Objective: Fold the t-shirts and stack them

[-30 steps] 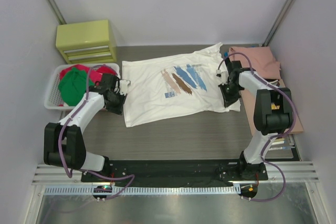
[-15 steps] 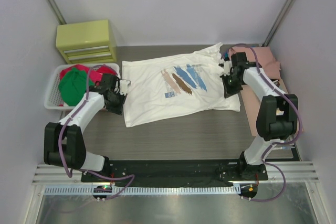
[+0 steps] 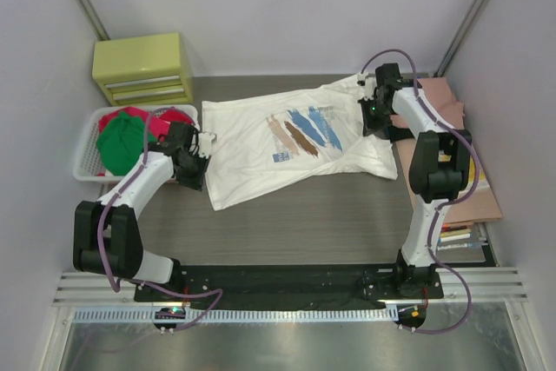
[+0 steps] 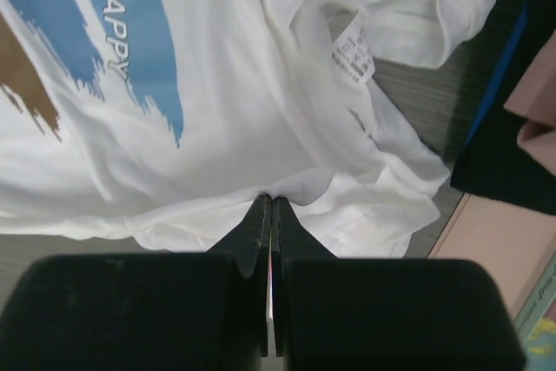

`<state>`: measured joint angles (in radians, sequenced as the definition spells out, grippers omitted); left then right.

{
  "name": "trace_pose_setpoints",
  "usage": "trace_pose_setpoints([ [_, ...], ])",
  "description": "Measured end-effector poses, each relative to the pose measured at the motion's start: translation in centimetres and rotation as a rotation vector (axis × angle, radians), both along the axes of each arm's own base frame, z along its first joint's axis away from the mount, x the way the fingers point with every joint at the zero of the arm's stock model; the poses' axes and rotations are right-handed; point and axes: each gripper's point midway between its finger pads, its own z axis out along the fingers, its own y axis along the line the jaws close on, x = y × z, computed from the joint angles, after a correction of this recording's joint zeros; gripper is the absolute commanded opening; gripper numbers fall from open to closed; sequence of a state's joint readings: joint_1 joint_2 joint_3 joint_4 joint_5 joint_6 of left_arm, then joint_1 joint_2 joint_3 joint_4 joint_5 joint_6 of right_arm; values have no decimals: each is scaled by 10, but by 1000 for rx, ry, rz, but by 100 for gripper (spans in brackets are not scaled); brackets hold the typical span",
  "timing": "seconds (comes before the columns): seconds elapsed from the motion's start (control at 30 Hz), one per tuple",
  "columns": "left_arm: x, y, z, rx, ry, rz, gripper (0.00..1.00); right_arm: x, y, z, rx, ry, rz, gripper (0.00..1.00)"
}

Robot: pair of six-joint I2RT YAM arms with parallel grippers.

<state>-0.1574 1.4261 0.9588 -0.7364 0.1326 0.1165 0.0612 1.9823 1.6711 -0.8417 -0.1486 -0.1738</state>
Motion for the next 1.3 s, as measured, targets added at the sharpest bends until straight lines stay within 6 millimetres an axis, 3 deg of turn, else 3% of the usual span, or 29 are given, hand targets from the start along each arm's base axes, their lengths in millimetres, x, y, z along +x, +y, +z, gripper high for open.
trace_pose_setpoints([
  [0.17, 0, 0, 0, 1, 1, -1, 0, 28, 2, -27, 1, 30, -16, 1],
  [0.33, -1, -1, -1, -5, 5, -6, 3, 41, 1, -43, -8, 45, -24, 1],
  [0.47, -6, -8, -7, -24, 43, -56, 23, 43, 2, -50, -9, 54, -27, 1],
  [0.5, -10, -11, -10, -28, 66, -78, 32, 43, 2, -51, -8, 57, -29, 1],
  [0.67, -23, -26, -21, -61, 212, -150, 47, 44, 2, -51, -6, 55, -29, 1],
  [1.03, -15, -65, -11, -256, 355, -155, 56, 41, 2, -60, -8, 62, -27, 1],
  [1.3, -20, -59, -22, -207, 394, -82, 57, 40, 3, -61, -3, 61, -25, 1],
])
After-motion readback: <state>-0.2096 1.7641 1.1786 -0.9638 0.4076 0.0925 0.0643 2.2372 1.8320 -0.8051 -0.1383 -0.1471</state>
